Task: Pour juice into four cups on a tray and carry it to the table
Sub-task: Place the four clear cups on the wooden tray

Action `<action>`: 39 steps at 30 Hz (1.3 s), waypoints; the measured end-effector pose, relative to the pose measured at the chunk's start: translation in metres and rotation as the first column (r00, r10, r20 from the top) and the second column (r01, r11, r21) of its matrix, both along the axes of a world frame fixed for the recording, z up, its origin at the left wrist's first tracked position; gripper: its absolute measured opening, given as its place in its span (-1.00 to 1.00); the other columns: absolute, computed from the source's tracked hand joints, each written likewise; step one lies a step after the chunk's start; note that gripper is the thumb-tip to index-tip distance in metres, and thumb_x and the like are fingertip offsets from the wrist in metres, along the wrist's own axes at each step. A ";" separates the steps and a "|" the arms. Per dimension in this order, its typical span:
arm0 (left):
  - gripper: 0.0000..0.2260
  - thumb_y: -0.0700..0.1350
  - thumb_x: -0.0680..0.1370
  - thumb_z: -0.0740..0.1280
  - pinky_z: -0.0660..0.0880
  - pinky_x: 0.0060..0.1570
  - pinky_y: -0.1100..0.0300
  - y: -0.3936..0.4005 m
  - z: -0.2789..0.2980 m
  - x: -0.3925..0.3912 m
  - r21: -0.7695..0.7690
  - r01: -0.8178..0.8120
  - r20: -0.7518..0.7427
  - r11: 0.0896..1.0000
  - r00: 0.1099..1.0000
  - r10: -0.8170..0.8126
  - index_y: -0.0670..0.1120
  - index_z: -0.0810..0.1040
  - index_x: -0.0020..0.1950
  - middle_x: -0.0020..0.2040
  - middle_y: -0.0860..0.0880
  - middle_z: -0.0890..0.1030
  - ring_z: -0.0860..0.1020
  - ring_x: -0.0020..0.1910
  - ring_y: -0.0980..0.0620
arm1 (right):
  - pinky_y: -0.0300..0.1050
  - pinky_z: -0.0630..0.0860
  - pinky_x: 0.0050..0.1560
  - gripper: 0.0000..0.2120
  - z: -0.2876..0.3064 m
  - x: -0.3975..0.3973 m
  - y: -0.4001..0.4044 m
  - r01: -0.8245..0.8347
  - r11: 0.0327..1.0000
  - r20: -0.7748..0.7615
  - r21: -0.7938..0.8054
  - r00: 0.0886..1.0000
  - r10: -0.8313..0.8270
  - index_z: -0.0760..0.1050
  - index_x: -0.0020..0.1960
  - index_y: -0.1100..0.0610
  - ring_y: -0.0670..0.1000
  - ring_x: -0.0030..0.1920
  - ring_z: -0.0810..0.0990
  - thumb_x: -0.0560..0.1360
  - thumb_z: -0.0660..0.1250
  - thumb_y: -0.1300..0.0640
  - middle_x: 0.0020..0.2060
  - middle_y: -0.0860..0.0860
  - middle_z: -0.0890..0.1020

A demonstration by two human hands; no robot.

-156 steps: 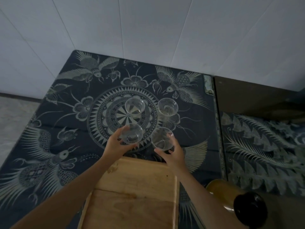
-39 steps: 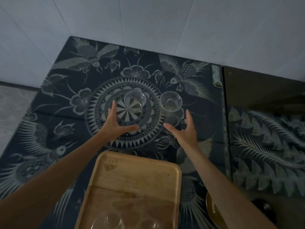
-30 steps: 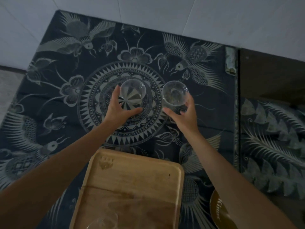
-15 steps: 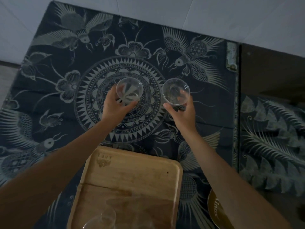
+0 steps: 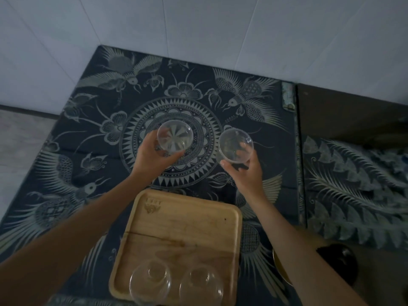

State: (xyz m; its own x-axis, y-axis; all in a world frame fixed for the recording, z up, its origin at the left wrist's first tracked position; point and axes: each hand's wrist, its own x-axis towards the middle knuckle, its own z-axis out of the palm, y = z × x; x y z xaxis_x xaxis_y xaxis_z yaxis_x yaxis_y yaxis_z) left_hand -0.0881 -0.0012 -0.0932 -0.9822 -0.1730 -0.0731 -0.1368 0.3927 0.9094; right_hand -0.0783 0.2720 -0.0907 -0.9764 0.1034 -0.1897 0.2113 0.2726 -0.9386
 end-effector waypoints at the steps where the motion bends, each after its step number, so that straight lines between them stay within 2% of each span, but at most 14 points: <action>1: -0.42 -0.01 0.39 0.68 0.69 0.08 0.20 -0.002 0.003 0.008 0.006 0.013 -0.003 1.000 1.000 -0.013 -0.03 0.55 0.34 0.25 -0.05 0.60 0.63 0.20 0.07 | -0.48 0.48 -0.02 -0.32 0.003 0.009 0.000 -0.011 1.000 -0.002 -0.010 1.000 0.011 0.35 0.44 -0.03 -0.43 0.09 0.53 0.43 0.59 0.09 0.23 -0.14 0.53; 3: -0.36 0.11 0.34 0.68 0.71 0.13 -0.03 -0.008 0.006 0.025 0.027 0.039 0.007 0.999 0.999 -0.039 0.01 0.56 0.34 0.24 -0.03 0.62 0.64 0.22 0.02 | -0.46 0.50 0.01 -0.32 0.008 0.027 0.000 -0.037 0.999 -0.003 -0.019 0.999 0.037 0.35 0.44 -0.04 -0.37 0.13 0.55 0.43 0.59 0.11 0.24 -0.12 0.54; 5: -0.38 0.08 0.35 0.69 0.72 0.12 -0.06 -0.013 0.007 0.042 0.026 0.064 0.016 0.998 0.998 -0.065 0.01 0.56 0.35 0.23 -0.02 0.63 0.64 0.22 0.02 | -0.30 0.56 0.11 -0.34 0.010 0.045 0.001 -0.059 0.998 -0.006 -0.009 0.998 0.059 0.36 0.41 -0.13 -0.24 0.20 0.58 0.42 0.60 0.07 0.23 -0.14 0.56; 9: -0.45 -0.12 0.38 0.69 0.70 0.14 0.00 -0.020 0.000 0.081 0.014 0.105 0.048 0.994 0.993 -0.106 0.06 0.55 0.29 0.17 0.08 0.63 0.66 0.20 0.03 | -0.11 0.62 0.16 -0.37 0.010 0.081 0.000 -0.083 0.996 0.020 0.014 0.996 0.083 0.39 0.35 -0.20 -0.19 0.19 0.60 0.39 0.61 0.03 0.20 -0.16 0.58; 12: -0.46 -0.15 0.37 0.70 0.63 0.14 0.18 -0.026 -0.011 0.104 -0.011 0.147 0.115 0.989 0.983 -0.145 0.05 0.55 0.25 0.08 0.14 0.68 0.66 0.10 0.22 | -0.04 0.61 0.17 -0.34 0.004 0.106 0.000 -0.100 0.994 0.036 0.051 0.994 0.099 0.40 0.34 -0.24 -0.20 0.20 0.58 0.31 0.60 -0.11 0.17 -0.20 0.58; 16: -0.50 -0.15 0.37 0.69 0.55 0.07 0.43 -0.029 -0.024 0.127 -0.022 0.219 0.188 0.975 0.959 -0.211 0.07 0.56 0.21 0.03 0.14 0.69 0.64 0.05 0.38 | -0.06 0.52 0.25 -0.25 -0.008 0.134 0.002 -0.154 0.981 0.109 0.120 0.984 0.141 0.33 0.44 -0.22 -0.18 0.29 0.50 0.33 0.58 -0.16 0.26 -0.21 0.52; 19: -0.43 -0.09 0.34 0.71 0.58 0.19 0.31 -0.031 -0.033 0.139 -0.059 0.264 0.201 0.963 0.948 -0.248 0.06 0.56 0.27 0.14 0.10 0.68 0.67 0.12 0.24 | -0.17 0.49 0.26 -0.20 -0.016 0.149 0.003 -0.170 0.977 0.144 0.131 0.978 0.151 0.29 0.50 -0.15 -0.25 0.32 0.46 0.36 0.59 -0.13 0.33 -0.22 0.48; 23: -0.32 -0.03 0.30 0.72 0.58 0.27 0.14 -0.032 -0.039 0.149 -0.088 0.320 0.215 0.943 0.931 -0.296 0.29 0.48 0.29 0.27 0.05 0.62 0.61 0.26 0.08 | -0.30 0.51 0.16 -0.25 -0.018 0.163 0.002 -0.193 0.976 0.186 0.098 0.967 0.173 0.32 0.46 -0.18 -0.41 0.22 0.47 0.38 0.60 -0.05 0.27 -0.29 0.50; 26: -0.26 0.17 0.24 0.62 0.53 0.31 0.15 -0.032 -0.044 0.158 -0.065 0.336 0.234 0.940 0.920 -0.313 0.18 0.50 0.39 0.29 0.17 0.62 0.58 0.31 0.12 | -0.12 0.55 0.25 -0.29 -0.021 0.169 0.001 -0.219 0.973 0.195 0.077 0.960 0.201 0.36 0.41 -0.20 -0.29 0.24 0.53 0.35 0.60 -0.01 0.25 -0.23 0.55; 28: -0.21 0.11 0.27 0.67 0.55 0.33 0.09 -0.034 -0.049 0.161 -0.065 0.342 0.240 0.937 0.917 -0.318 0.08 0.49 0.47 0.32 0.20 0.61 0.58 0.34 0.10 | -0.09 0.54 0.26 -0.29 -0.023 0.170 -0.001 -0.244 0.966 0.190 0.090 0.956 0.224 0.36 0.41 -0.21 -0.25 0.25 0.54 0.35 0.60 -0.01 0.25 -0.22 0.56; 31: -0.24 -0.10 0.35 0.71 0.56 0.31 0.11 -0.035 -0.053 0.164 -0.075 0.341 0.245 0.937 0.917 -0.315 -0.02 0.48 0.50 0.39 0.09 0.59 0.59 0.36 0.02 | -0.22 0.53 0.20 -0.31 -0.022 0.172 -0.003 -0.272 0.956 0.185 0.111 0.951 0.249 0.38 0.37 -0.25 -0.31 0.22 0.54 0.34 0.61 -0.03 0.22 -0.24 0.58; 35: -0.15 0.21 0.25 0.62 0.51 0.20 0.32 -0.035 -0.049 0.166 -0.065 0.325 0.262 0.943 0.918 -0.298 -0.02 0.50 0.48 0.38 0.09 0.60 0.61 0.30 0.04 | -0.38 0.53 0.09 -0.41 -0.023 0.175 -0.002 -0.274 0.955 0.208 0.112 0.946 0.247 0.38 0.25 -0.33 -0.38 0.16 0.54 0.36 0.61 -0.08 0.16 -0.25 0.60; 37: -0.15 0.26 0.22 0.59 0.55 0.21 0.25 -0.036 -0.048 0.167 -0.058 0.316 0.263 0.947 0.920 -0.291 0.00 0.51 0.46 0.37 0.09 0.61 0.63 0.28 0.03 | -0.33 0.53 0.12 -0.40 -0.024 0.175 -0.001 -0.278 0.952 0.199 0.124 0.947 0.251 0.38 0.27 -0.33 -0.34 0.18 0.56 0.36 0.61 -0.10 0.18 -0.24 0.61; 39: -0.18 0.17 0.25 0.66 0.58 0.25 0.12 -0.036 -0.048 0.168 -0.079 0.309 0.258 0.948 0.925 -0.280 0.02 0.50 0.47 0.37 0.09 0.62 0.64 0.28 0.00 | -0.26 0.54 0.17 -0.39 -0.027 0.176 0.001 -0.291 0.945 0.190 0.147 0.946 0.262 0.37 0.28 -0.33 -0.30 0.20 0.57 0.36 0.60 -0.12 0.19 -0.23 0.60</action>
State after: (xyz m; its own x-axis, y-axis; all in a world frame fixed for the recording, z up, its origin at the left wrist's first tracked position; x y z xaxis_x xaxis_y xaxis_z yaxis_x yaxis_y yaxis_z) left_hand 0.0796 -0.0371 -0.1413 -0.9456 0.0996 -0.3097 -0.2072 0.5495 0.8094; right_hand 0.0977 0.2725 -0.1174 -0.9271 -0.1207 -0.3549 0.2533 0.4960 -0.8306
